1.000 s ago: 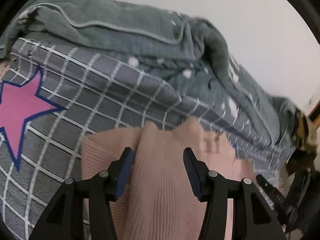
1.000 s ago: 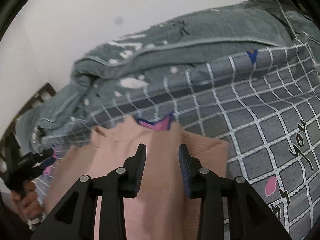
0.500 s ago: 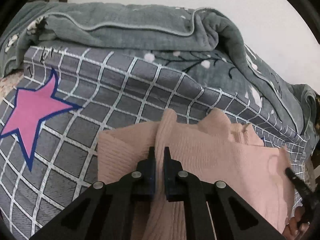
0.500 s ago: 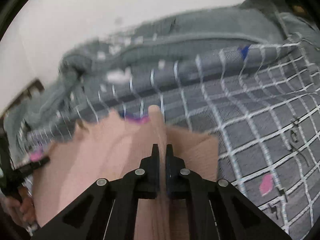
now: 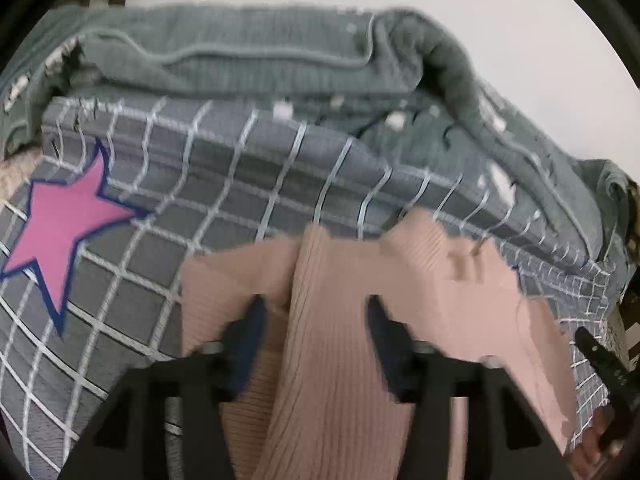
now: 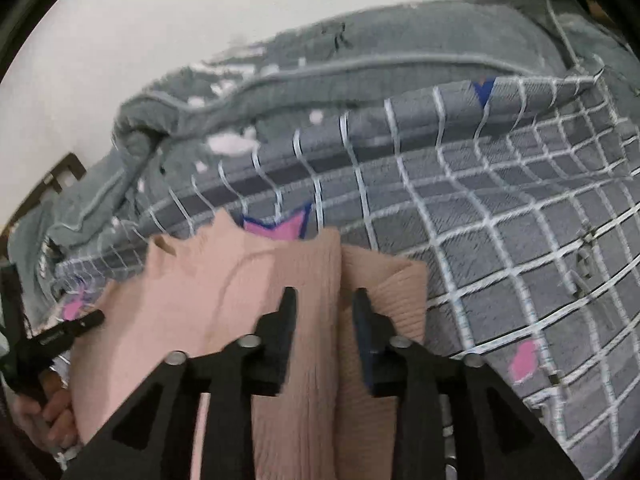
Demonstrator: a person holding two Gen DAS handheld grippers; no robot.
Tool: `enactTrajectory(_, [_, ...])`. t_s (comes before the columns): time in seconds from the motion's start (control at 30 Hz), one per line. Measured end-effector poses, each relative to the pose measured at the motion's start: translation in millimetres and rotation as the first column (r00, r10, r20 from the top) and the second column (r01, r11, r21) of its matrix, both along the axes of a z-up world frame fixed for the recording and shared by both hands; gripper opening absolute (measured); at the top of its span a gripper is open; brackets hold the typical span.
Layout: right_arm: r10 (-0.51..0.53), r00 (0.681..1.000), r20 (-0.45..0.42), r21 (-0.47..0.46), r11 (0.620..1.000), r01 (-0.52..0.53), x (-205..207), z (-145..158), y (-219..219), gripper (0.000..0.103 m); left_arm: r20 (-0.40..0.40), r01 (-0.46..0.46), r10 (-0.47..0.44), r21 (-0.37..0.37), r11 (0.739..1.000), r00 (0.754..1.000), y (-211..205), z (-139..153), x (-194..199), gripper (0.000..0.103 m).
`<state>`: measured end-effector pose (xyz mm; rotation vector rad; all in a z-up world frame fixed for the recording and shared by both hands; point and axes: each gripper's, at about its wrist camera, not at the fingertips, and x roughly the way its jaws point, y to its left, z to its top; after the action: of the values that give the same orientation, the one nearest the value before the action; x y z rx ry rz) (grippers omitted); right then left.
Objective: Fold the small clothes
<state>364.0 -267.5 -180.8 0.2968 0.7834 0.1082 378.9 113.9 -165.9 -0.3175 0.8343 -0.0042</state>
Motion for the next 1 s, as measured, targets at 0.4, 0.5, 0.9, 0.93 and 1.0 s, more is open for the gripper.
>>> enactTrajectory(0.4, [0.065, 0.995, -0.079, 0.054, 0.997, -0.061, -56.6, -8.5, -12.2, 0.062, 0.017, 0.057, -0.056, -0.04, 0.998, 0.998, 11.3, -1.5, -61.0, 0.067])
enactTrajectory(0.5, [0.07, 0.989, -0.13, 0.152, 0.987, -0.05, -58.9, -29.8, -13.3, 0.062, 0.008, 0.065, -0.065, -0.037, 0.997, 0.998, 10.2, -12.7, -79.7, 0.068])
enactTrajectory(0.9, [0.071, 0.985, -0.156, 0.009, 0.997, -0.071, -45.6, -41.1, 9.9, 0.065, -0.056, -0.014, 0.006, -0.146, 0.989, 0.998, 35.2, -37.9, -70.8, 0.069])
enactTrajectory(0.93, [0.071, 0.985, -0.157, 0.003, 0.997, -0.071, -43.2, -41.5, 11.0, 0.066, -0.055, -0.012, 0.004, -0.147, 0.989, 0.998, 35.6, -39.0, -70.1, 0.069])
enactTrajectory(1.0, [0.077, 0.984, -0.16, -0.009, 0.997, -0.08, -38.7, -42.3, 12.8, 0.066, -0.054, -0.01, 0.002, -0.141, 0.99, 0.999, 34.6, -40.6, -69.2, 0.069])
